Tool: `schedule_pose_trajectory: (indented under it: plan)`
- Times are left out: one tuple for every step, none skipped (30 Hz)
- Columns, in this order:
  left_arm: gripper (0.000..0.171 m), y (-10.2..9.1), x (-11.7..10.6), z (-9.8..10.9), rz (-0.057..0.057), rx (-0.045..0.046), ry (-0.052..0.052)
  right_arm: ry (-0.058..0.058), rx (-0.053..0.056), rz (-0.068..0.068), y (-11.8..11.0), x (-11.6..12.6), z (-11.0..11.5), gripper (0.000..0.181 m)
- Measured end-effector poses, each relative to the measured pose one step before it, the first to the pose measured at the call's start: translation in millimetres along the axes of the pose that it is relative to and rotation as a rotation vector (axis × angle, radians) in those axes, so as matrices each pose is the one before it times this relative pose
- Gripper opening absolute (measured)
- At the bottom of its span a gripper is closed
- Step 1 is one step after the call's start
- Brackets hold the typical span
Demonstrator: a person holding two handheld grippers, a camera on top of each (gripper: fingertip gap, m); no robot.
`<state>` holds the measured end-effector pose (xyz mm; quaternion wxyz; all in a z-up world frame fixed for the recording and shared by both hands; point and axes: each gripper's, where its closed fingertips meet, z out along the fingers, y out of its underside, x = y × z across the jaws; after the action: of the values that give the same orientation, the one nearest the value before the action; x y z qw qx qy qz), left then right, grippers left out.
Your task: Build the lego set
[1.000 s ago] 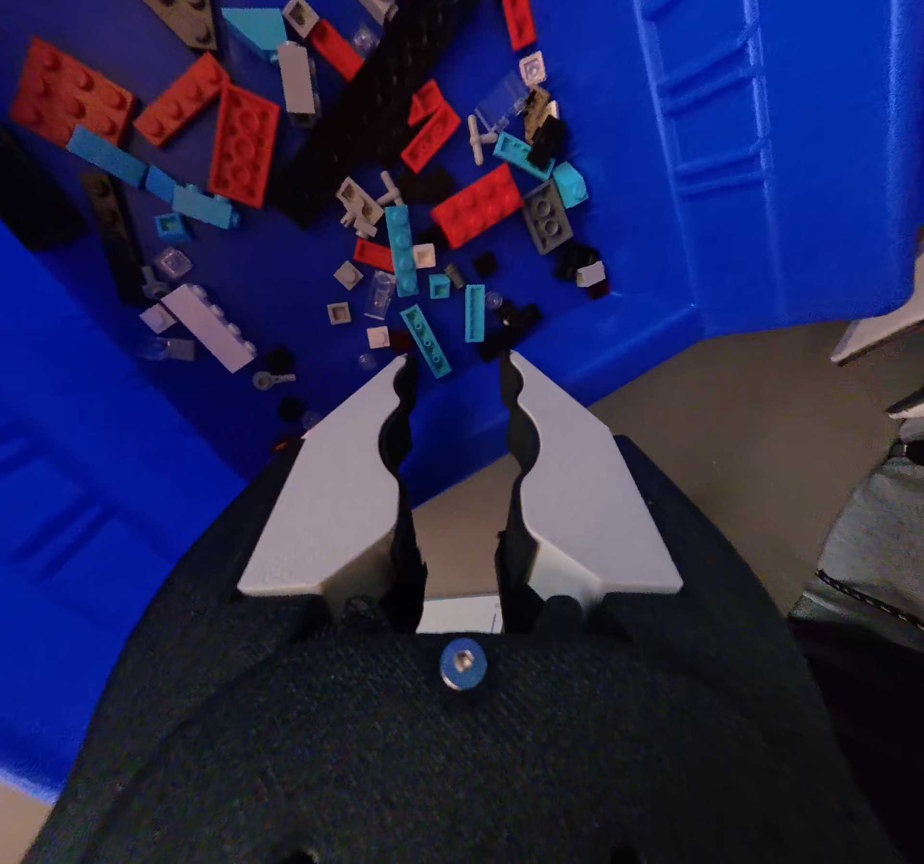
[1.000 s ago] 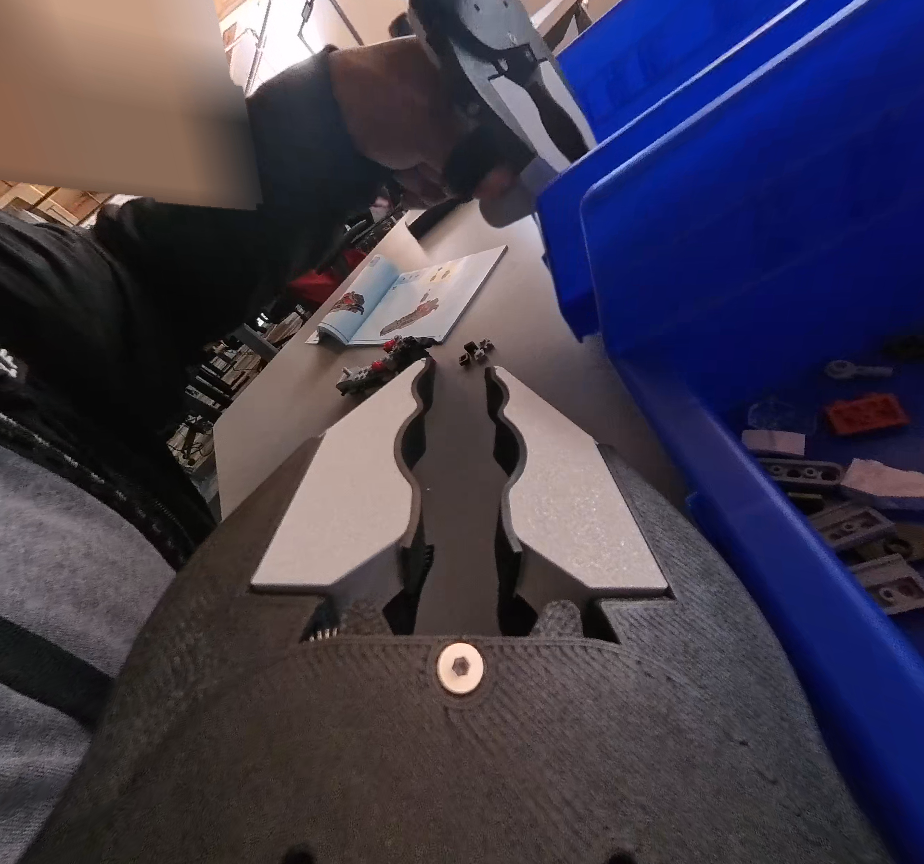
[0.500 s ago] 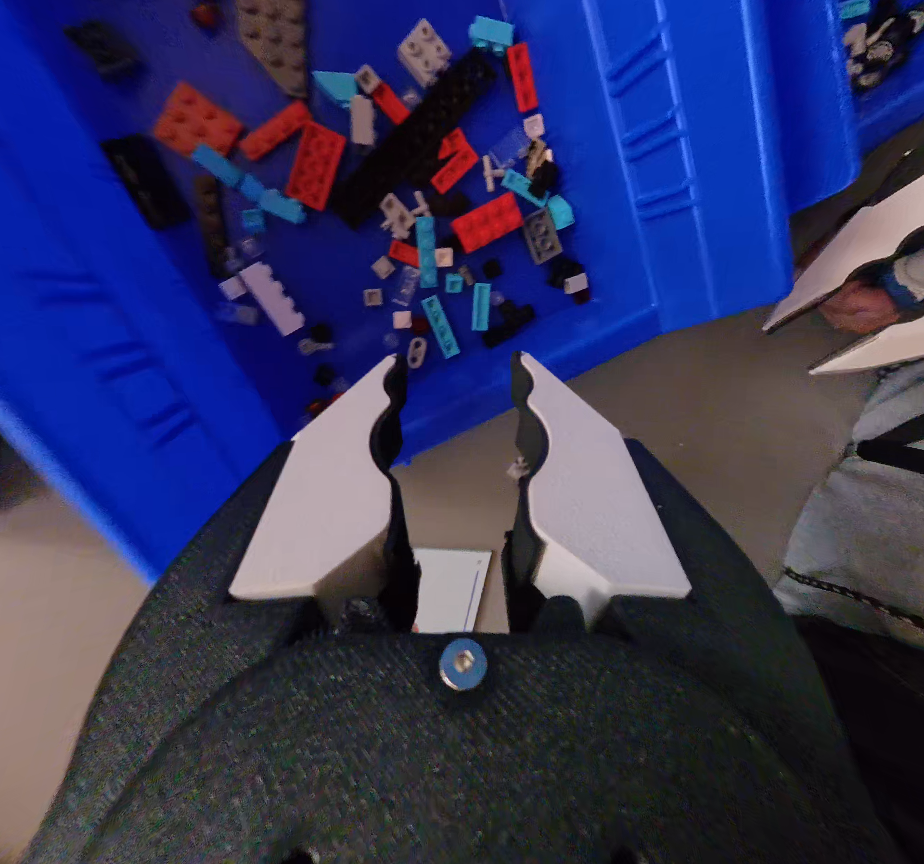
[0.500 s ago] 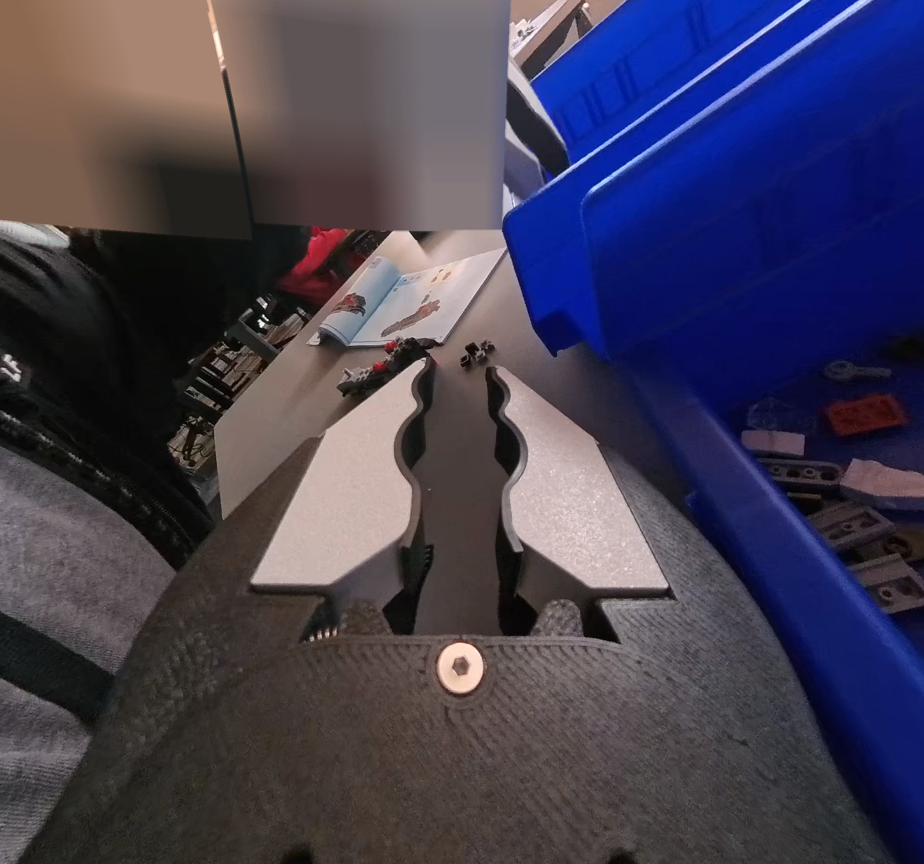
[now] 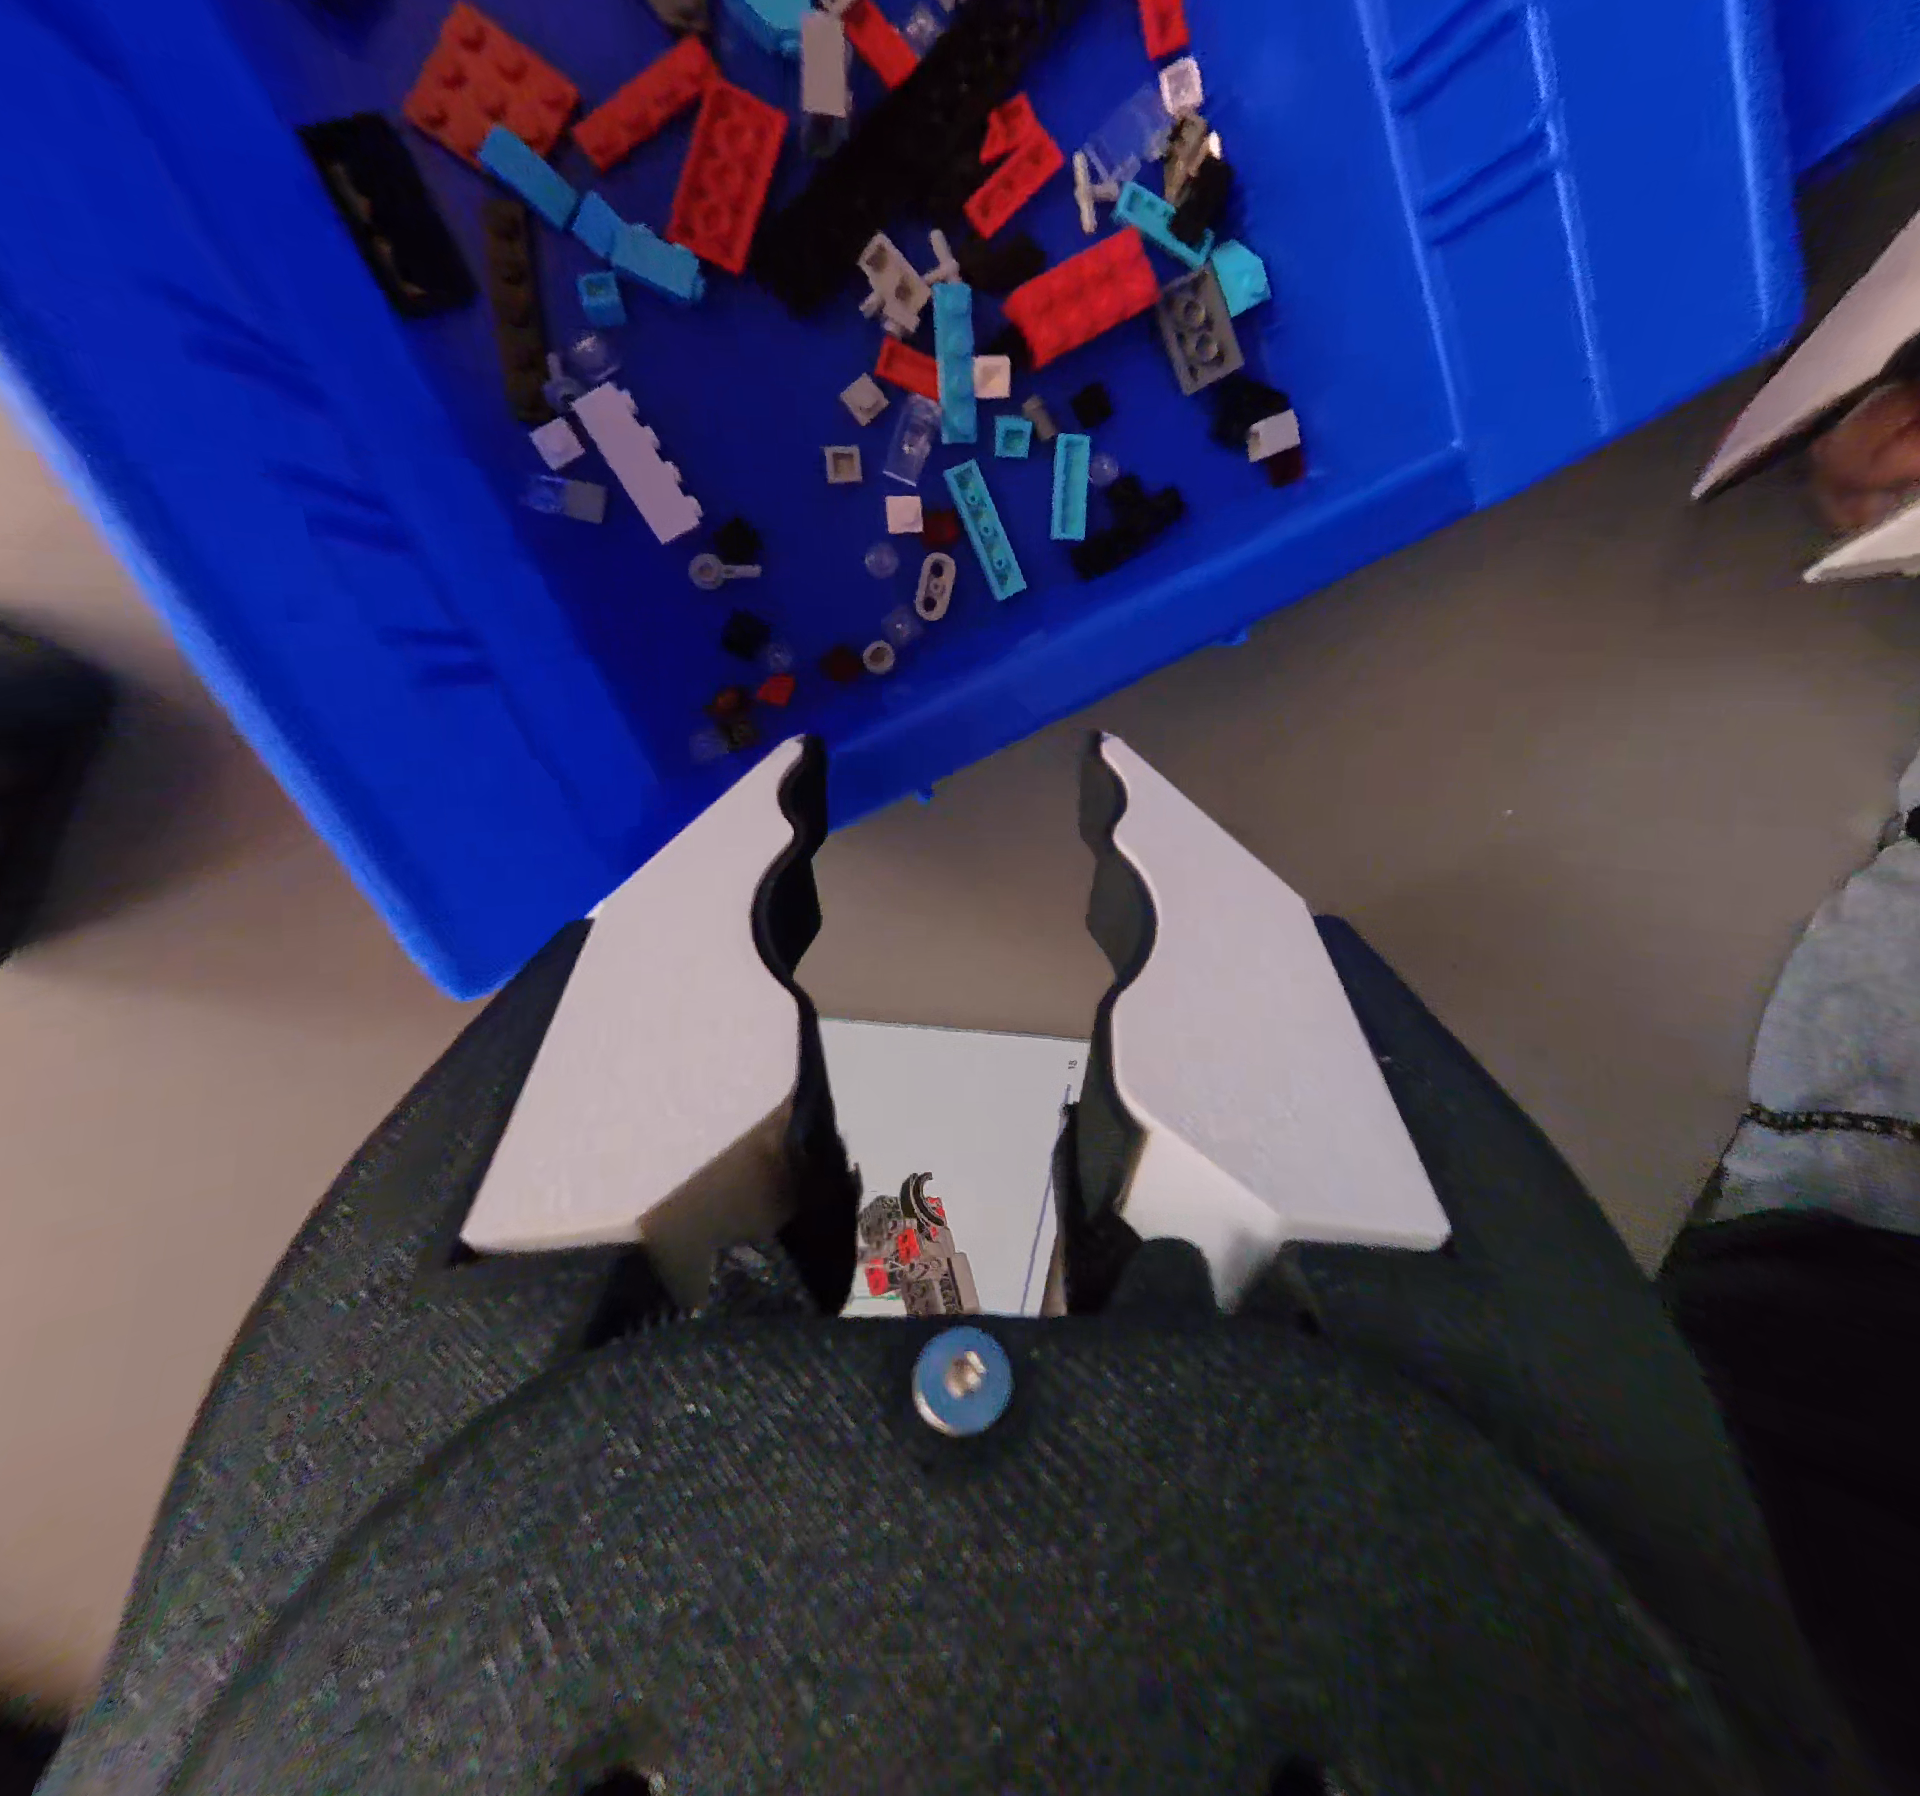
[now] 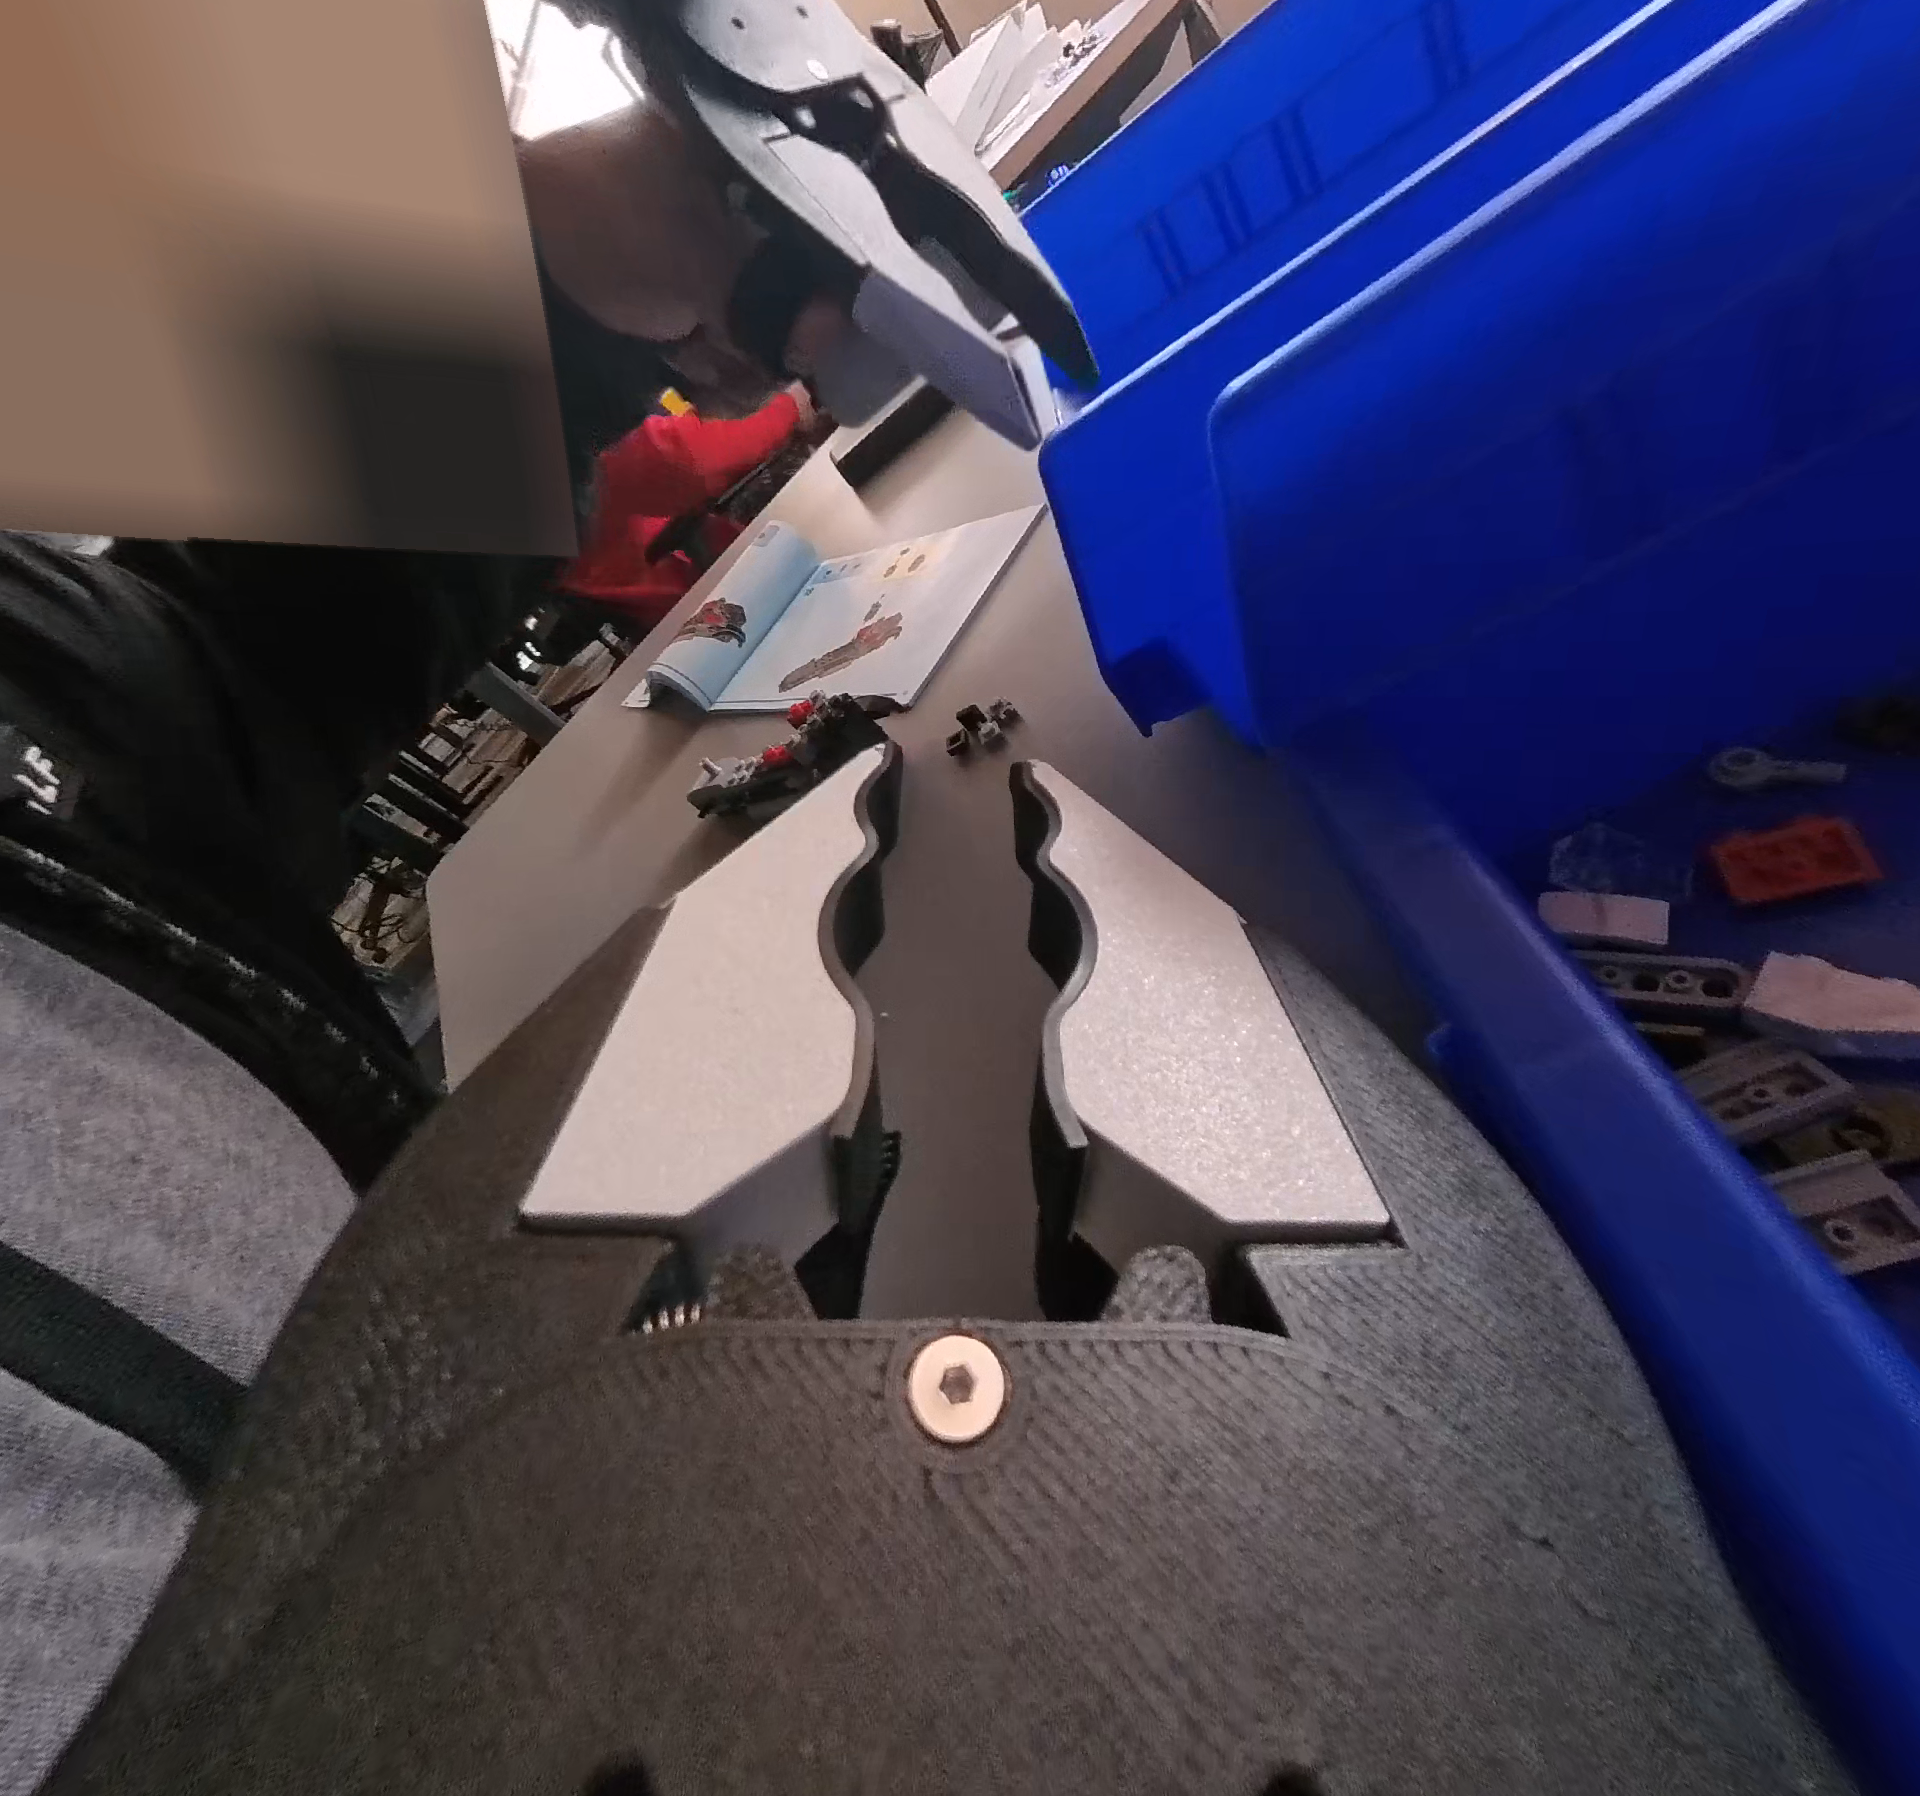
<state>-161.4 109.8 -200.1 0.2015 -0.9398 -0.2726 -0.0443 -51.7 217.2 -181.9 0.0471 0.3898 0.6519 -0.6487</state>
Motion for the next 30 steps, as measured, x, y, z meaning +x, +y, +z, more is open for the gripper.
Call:
schedule_pose_trajectory:
  plan:
    - [0.052,1.26,0.71,2.52,0.0246,-0.00121,0.0074,0.0004,-0.0007,-0.0001,0.13,-0.04,0.13,0.022]
    - [0.053,-0.38,-1.24,0.45,0.0234,0.00971,-0.0029,0.0003,-0.0007,0.0007,0.07,0.19,0.05,0.022]
    - [0.053,0.98,-1.32,0.42,0.0172,-0.00028,0.0013,0.0002,-0.0009,0.0002,0.09,-0.01,0.16,0.022]
    - [0.053,1.09,-1.09,1.19,0.0205,-0.00195,-0.0027,0.0,-0.0004,-0.0005,0.07,-0.01,0.06,0.022]
    - [0.053,0.71,-2.07,1.54,0.0248,-0.00195,-0.0122,-0.0001,-0.0002,0.0,0.03,-0.01,-0.02,0.022]
    - [0.053,1.19,-3.32,1.95,0.0269,-0.00869,-0.0203,-0.0005,-0.0004,0.0003,0.06,-0.13,0.06,0.022]
    - [0.053,2.21,-2.34,2.63,0.0289,-0.01204,-0.0189,-0.0005,0.0003,-0.0001,-0.06,-0.02,-0.07,0.022]
    - [0.052,2.1,-1.62,2.63,0.0277,-0.01113,-0.0153,-0.0005,0.0005,0.0002,-0.09,-0.04,-0.05,0.022]
    - [0.049,1.45,-1.0,2.33,0.0232,-0.00839,-0.0139,-0.0004,-0.0001,0.0007,-0.04,-0.04,0.04,0.022]
    - [0.048,0.29,-0.95,2.04,0.0148,-0.00289,-0.0148,-0.0005,-0.0002,0.0004,0.05,0.02,0.04,0.022]
    - [0.047,-0.34,0.69,1.04,0.0078,0.00132,-0.0006,-0.0003,0.0007,-0.0001,-0.11,0.0,-0.04,0.022]
    - [0.046,-0.09,0.54,-0.35,0.0045,0.00184,0.0015,-0.0002,0.0009,0.0001,-0.18,-0.08,-0.17,0.022]
    - [0.046,-0.42,0.28,-0.34,0.0022,0.00197,0.0024,-0.0004,0.0002,0.0005,-0.02,0.07,-0.01,0.022]
    - [0.045,-0.55,0.68,0.25,-0.0004,0.00228,0.0033,-0.0002,0.0002,0.0002,-0.03,-0.05,0.02,0.022]
    - [0.045,-0.55,0.68,0.26,-0.0012,0.00329,0.004,-0.0001,-0.0001,0.0,0.01,-0.02,0.0,0.022]
    - [0.045,-0.55,0.87,0.26,-0.0011,0.00286,0.0045,-0.0001,-0.0005,-0.0002,0.14,-0.11,0.01,0.022]
    - [0.045,-0.53,0.95,0.25,-0.001,0.00236,0.0042,0.0001,0.0003,-0.0003,-0.05,0.03,0.02,0.022]
    - [0.044,-0.54,1.04,0.36,-0.0018,0.00207,0.0043,-0.0002,0.0005,0.0003,-0.09,0.0,-0.05,0.022]
    - [0.044,-0.49,1.07,0.22,-0.0023,0.0012,0.0049,-0.0003,-0.0004,0.0003,0.01,0.01,0.01,0.022]
    - [0.044,-0.39,1.1,0.3,-0.0011,0.00125,0.0044,0.0001,0.0,-0.0007,0.07,-0.06,0.04,0.022]
    - [0.044,-0.46,0.98,0.33,-0.0005,0.00114,0.0036,0.0002,0.0008,-0.0003,-0.15,-0.03,-0.09,0.022]
    - [0.043,-0.32,0.99,0.27,-0.0007,0.00073,0.0039,-0.0002,-0.0001,0.0008,0.03,0.05,0.06,0.022]
    - [0.043,-0.24,0.83,0.24,0.0011,0.00036,0.0029,0.0,-0.0004,0.0002,0.05,-0.02,-0.03,0.022]
    - [0.043,-0.12,0.47,0.08,0.0008,0.00031,0.0012,0.0002,0.0005,-0.0007,-0.01,0.01,-0.01,0.022]
    - [0.043,-0.06,0.02,0.13,-0.0007,0.00046,0.0005,0.0001,0.0004,0.0,-0.14,-0.04,0.01,0.022]
    - [0.043,-0.04,-0.03,0.0,-0.0018,0.00083,0.0014,-0.0002,-0.0005,0.0005,0.1,0.06,0.02,0.022]
    - [0.043,-0.04,-0.07,0.01,-0.0018,0.00151,0.0013,0.0,0.0,-0.0003,0.08,-0.09,0.04,0.022]
    - [0.043,0.05,-0.02,-0.01,-0.0011,0.00189,0.0009,0.0001,0.0007,-0.0003,-0.05,0.02,-0.08,0.022]
    - [0.043,0.0,-0.12,0.0,-0.002,0.00182,0.0011,-0.0002,0.0001,0.0005,0.0,0.11,-0.02,0.022]
    - [0.043,-0.07,-0.01,-0.08,-0.0023,0.00167,0.0008,0.0,-0.0004,0.0002,0.02,0.0,0.1,0.022]
